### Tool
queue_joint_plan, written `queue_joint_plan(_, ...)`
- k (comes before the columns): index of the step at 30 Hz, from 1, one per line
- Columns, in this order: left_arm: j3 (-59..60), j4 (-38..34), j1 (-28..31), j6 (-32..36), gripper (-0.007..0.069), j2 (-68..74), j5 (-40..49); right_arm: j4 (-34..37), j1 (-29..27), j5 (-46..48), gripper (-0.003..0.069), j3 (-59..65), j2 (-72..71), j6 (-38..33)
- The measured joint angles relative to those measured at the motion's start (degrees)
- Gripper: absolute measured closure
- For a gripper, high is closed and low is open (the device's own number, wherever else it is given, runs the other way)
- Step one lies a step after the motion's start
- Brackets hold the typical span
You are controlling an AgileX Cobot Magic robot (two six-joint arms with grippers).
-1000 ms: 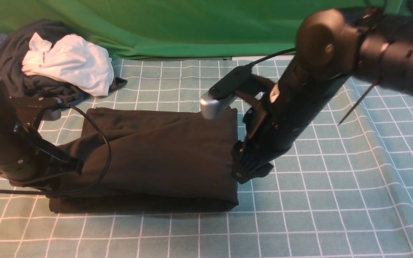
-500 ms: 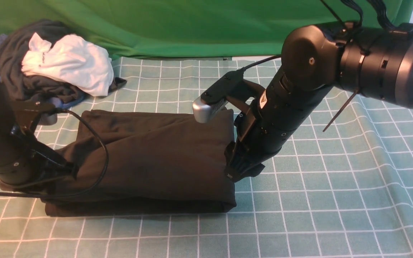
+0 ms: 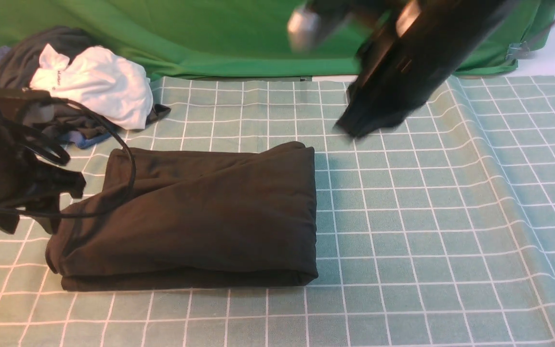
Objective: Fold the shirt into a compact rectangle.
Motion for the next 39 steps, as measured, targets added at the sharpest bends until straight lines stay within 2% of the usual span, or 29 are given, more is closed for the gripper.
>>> queue_joint_plan(3, 0.00, -2.17, 0.00, 1.99, 0.0417, -3.28, 0.39, -0.14, -3.27, 0.20, 0.0637, -0.02, -5.00, 0.30)
queue_joint_plan(4, 0.00, -4.04, 0.00, 3.18, 0.0490, -6.22, 0.33, -0.27, -5.73, 0.26, 0.0637, -0.02, -8.93, 0.52)
queue_joint_plan(5, 0.00, -5.07, 0.00, 3.94, 0.0531, -8.10, 0.11, -0.38, -7.59, 0.02, 0.0637, 0.24, -11.96, 0.88)
queue_joint_plan(8, 0.00, -12.89, 0.00, 7.44, 0.0608, -17.53, -1.80, -1.02, -13.66, -4.03, 0.0637, 3.72, -23.65, 1.56)
queue_joint_plan(12, 0.27, -20.86, 0.00, 12.11, 0.0615, -26.41, -3.84, -1.90, -17.11, -13.09, 0.0637, 10.72, -34.84, 1.75)
queue_joint_plan(16, 3.37, -25.65, 0.00, 13.98, 0.0615, -39.49, -6.36, -2.45, -17.75, -29.29, 0.0637, 26.23, -49.71, 2.24)
queue_joint_plan(18, 5.53, -26.01, 0.00, 13.98, 0.0615, -44.68, -7.25, -2.45, -17.75, -36.77, 0.0637, 32.64, -55.85, 2.77)
queue_joint_plan(19, 5.82, -26.01, 0.00, 13.98, 0.0615, -45.34, -7.38, -2.45, -17.75, -37.52, 0.0637, 34.24, -56.53, 2.85)
queue_joint_plan(23, 13.77, -26.07, 0.00, 14.04, 0.0615, -60.23, -11.21, -2.45, -17.79, -55.27, 0.0637, 51.01, -69.90, 3.05)
queue_joint_plan(26, 18.32, -25.95, 0.00, 14.04, 0.0615, -66.56, -13.36, -2.45, -17.79, -62.87, 0.0637, 58.06, -75.10, 3.05)
queue_joint_plan(27, 21.93, -25.95, 0.00, 14.04, 0.0615, -71.14, -15.65, -2.45, -17.79, -70.12, 0.0637, 64.39, -79.83, 3.24)
queue_joint_plan(29, 25.66, -25.95, 0.00, 14.04, 0.0613, -75.77, -18.49, -2.45, -17.79, -76.23, 0.0637, 69.62, -83.67, 3.49)
queue_joint_plan(33, 31.29, -26.61, 0.00, 14.04, 0.0613, -79.80, -23.88, -2.45, -17.79, -80.97, 0.0635, 74.68, -87.32, 3.77)
queue_joint_plan(39, 36.16, -29.56, 0.00, 14.04, 0.0613, -80.33, -28.77, -2.45, -17.79, -81.50, 0.0620, 76.06, -88.33, 3.97)
